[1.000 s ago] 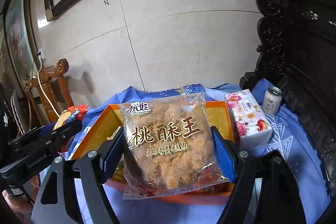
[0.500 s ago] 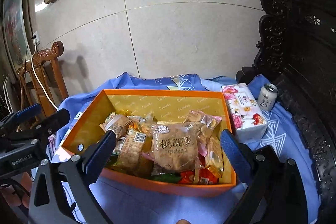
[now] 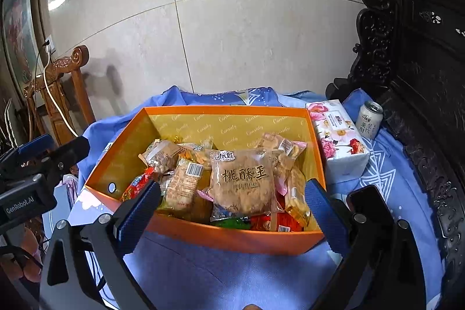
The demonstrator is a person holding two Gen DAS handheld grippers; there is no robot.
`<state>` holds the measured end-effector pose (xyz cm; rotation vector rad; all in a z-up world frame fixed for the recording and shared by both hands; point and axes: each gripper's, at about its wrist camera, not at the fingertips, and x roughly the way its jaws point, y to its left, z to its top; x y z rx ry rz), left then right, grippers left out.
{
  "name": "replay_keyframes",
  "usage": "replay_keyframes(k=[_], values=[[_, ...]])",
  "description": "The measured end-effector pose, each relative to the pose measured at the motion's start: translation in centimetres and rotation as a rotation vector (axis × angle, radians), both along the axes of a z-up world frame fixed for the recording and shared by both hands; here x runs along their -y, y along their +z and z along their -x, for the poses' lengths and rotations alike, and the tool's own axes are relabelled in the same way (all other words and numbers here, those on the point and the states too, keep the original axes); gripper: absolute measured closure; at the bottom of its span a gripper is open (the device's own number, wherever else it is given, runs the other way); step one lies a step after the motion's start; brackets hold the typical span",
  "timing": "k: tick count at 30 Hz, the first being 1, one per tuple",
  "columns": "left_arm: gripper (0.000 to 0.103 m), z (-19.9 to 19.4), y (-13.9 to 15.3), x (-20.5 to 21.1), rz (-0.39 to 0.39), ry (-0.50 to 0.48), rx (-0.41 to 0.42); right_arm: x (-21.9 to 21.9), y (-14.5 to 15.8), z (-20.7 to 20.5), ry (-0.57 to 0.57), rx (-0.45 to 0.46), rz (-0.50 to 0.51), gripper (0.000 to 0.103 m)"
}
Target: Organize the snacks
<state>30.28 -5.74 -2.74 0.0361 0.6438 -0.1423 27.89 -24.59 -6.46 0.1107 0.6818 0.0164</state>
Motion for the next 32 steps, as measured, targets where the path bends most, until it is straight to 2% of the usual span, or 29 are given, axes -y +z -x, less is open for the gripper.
replay_keyframes(k=[22,32], values=[[0.004,-0.26,-0.3,0.29,0.004,0.0,-0.015,0.11,0.12,-0.04,-0.006,0.002,-0.002,0.003],[0.004,0.21,-0.08,0.57,-0.02,-0.011,-0.002,0.03,0.37,0.2,-0.002,0.004,-0.001,0.003]])
